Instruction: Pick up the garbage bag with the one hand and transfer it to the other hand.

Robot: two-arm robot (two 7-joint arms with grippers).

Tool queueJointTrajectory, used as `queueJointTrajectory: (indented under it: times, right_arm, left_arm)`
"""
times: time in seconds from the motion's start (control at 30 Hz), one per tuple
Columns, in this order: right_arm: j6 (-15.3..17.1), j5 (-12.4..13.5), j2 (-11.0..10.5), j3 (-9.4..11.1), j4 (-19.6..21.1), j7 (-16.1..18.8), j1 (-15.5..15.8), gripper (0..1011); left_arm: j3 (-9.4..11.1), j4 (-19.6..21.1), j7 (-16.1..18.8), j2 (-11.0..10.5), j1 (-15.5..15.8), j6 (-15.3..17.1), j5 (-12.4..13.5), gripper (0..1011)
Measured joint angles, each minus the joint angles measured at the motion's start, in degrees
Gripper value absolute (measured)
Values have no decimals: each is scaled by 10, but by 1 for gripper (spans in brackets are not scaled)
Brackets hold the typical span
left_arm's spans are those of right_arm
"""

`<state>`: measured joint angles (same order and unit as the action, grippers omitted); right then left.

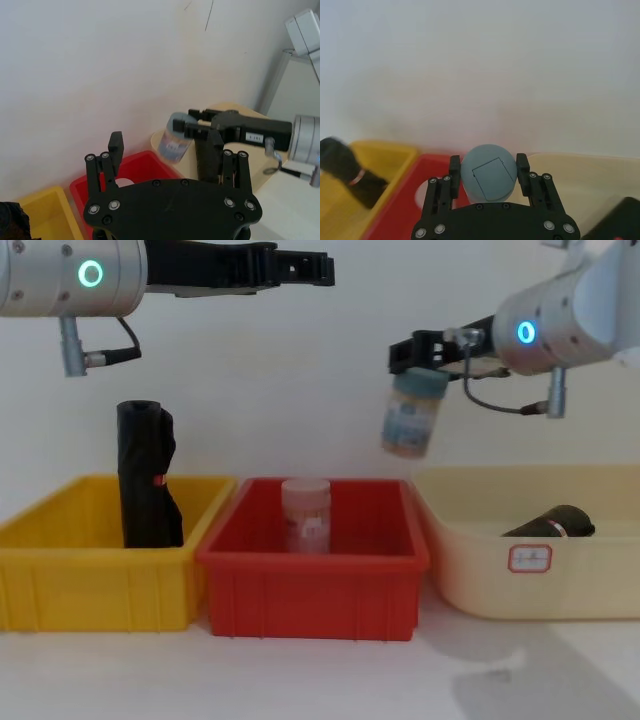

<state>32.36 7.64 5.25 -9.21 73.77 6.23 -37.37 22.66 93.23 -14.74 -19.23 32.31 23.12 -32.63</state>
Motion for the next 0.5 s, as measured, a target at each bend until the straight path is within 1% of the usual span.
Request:
queueJointTrajectory:
  times: [0.07, 0.1, 0.33, 0.4, 0.43, 0.5]
  right_arm:
    - [-3, 1, -1, 6, -5, -3, -4, 658]
    - [-5, 1, -3, 13, -11, -6, -9, 658]
    - [-10, 5, -11, 33, -23, -9, -17, 658]
    - [-10, 6, -13, 36, -23, -9, -17, 690]
    - [-11, 7, -15, 38, -23, -7, -17, 744]
    - [-12, 8, -18, 40, -22, -4, -16, 777]
  left_arm:
    - [0, 0, 0, 0, 0, 0, 0, 1001]
    - [0, 0, 0, 0, 0, 0, 0, 1001]
    - [0, 0, 0, 0, 0, 0, 0, 1001]
    - [0, 0, 0, 0, 0, 0, 0, 1001]
    - [0, 0, 0, 0, 0, 0, 0, 1001]
    - [0, 0, 0, 0, 0, 0, 0, 1001]
